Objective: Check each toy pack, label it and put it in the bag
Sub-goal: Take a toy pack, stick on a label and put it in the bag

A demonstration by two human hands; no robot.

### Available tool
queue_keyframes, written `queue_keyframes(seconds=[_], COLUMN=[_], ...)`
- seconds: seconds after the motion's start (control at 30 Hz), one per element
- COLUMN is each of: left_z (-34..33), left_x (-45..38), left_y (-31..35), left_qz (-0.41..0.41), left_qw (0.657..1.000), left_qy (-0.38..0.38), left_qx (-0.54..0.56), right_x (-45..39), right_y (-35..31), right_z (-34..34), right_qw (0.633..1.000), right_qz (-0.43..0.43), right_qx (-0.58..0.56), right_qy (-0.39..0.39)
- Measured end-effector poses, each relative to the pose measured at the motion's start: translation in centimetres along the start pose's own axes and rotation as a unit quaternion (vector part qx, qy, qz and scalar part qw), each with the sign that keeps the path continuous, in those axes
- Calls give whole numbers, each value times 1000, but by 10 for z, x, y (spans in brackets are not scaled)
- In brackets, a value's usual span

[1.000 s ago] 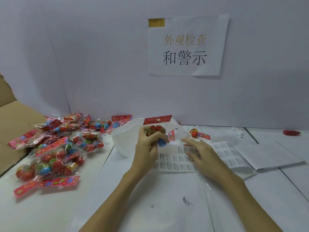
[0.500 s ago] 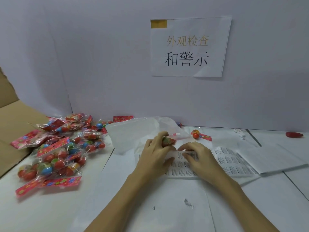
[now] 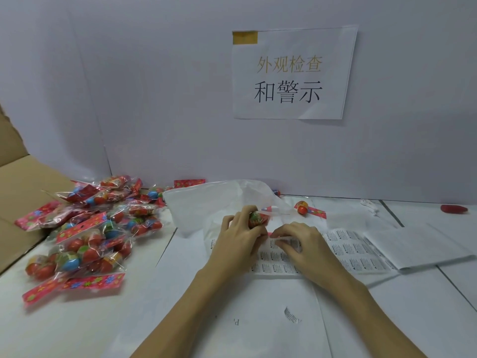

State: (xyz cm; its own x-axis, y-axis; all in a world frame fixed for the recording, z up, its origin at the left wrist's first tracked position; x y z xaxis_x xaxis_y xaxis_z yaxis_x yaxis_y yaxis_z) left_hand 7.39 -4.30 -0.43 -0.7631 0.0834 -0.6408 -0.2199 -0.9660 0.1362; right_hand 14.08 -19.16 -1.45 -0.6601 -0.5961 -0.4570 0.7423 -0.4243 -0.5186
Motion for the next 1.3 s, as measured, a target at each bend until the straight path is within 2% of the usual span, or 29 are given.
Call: queue_keyframes(seconds=[0.13,0.23,0.43,1.17,1.3], left_z=[0,-5,-4,-11,-12], left_x=[1,1,-1,-2,-1], left_y=[3,0,-12,-18,-18], left_qz=[-18,-2,69,99,107], left_qw=[1000,1000,991,992,991], left_qy=[2,-8,-24,-39,-41], left_qx=[-9,-6,111,69,73], right_x=[-1,-1,-1,-2,0], right_y=[1,3,7,24,21], right_z=[-2,-1,-2,2,-1], right_qw=[1000,1000,1000,996,995], right_qz=[6,-3,-19,-39,-13], right_qx=[7,1,-2,-77,-95], right_qy=[-2,-7,-5,-8,-6])
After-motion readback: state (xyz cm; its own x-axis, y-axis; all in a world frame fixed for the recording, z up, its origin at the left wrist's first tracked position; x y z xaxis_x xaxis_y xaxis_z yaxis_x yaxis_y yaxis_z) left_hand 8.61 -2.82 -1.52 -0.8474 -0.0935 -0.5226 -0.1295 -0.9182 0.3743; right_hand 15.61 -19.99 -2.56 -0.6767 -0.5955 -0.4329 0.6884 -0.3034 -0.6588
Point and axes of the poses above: each hand's wrist, its own x-axis away from the middle knuckle, its own z-axis out of the back of the hand, y = z × x, the point moved 6 cm from there along -x, towards the middle knuckle, and after that the axes turned 2 degrees about y, right-handed, at the moved point
